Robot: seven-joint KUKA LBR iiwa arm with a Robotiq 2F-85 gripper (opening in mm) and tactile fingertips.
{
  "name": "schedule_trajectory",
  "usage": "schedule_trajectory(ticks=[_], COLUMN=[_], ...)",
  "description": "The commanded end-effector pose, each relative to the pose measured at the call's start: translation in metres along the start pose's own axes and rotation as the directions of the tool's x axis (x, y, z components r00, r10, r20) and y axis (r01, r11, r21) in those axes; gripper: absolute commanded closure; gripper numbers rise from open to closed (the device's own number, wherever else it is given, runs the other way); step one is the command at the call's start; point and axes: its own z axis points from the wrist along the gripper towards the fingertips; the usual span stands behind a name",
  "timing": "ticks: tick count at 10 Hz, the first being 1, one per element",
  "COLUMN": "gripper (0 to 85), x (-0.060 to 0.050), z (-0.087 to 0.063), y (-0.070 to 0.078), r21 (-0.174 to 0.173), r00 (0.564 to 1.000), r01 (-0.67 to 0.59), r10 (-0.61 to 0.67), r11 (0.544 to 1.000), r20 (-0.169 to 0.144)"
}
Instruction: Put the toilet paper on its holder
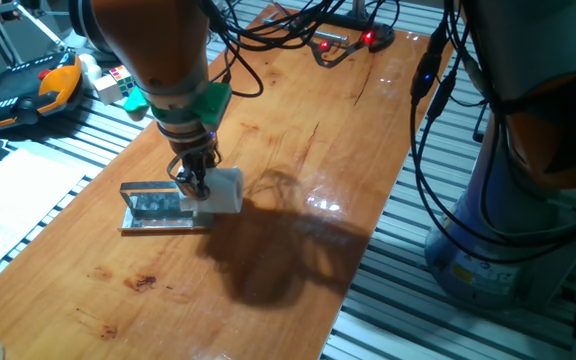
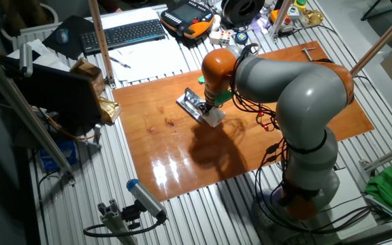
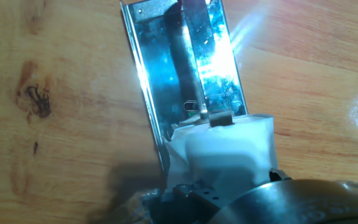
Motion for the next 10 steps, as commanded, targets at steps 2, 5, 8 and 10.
schedule_trajectory(ticks=[2, 5, 8, 10], gripper=[84.3, 84.3, 84.3, 84.3], x=[-0.002, -0.006, -0.010, -0.015], z=[0.000, -0.001, -0.001, -0.003], y=[-0.001, 0.002, 0.003, 0.003], r21=[0.001, 0.004, -0.001, -0.003], r00=[1.000, 1.000, 1.000, 1.000], r01=[0.003, 0.000, -0.003, -0.005], r10=[-0.003, 0.000, 0.003, 0.005], r11=[1.000, 1.000, 1.000, 1.000], r20=[0.000, -0.004, -0.004, -0.010])
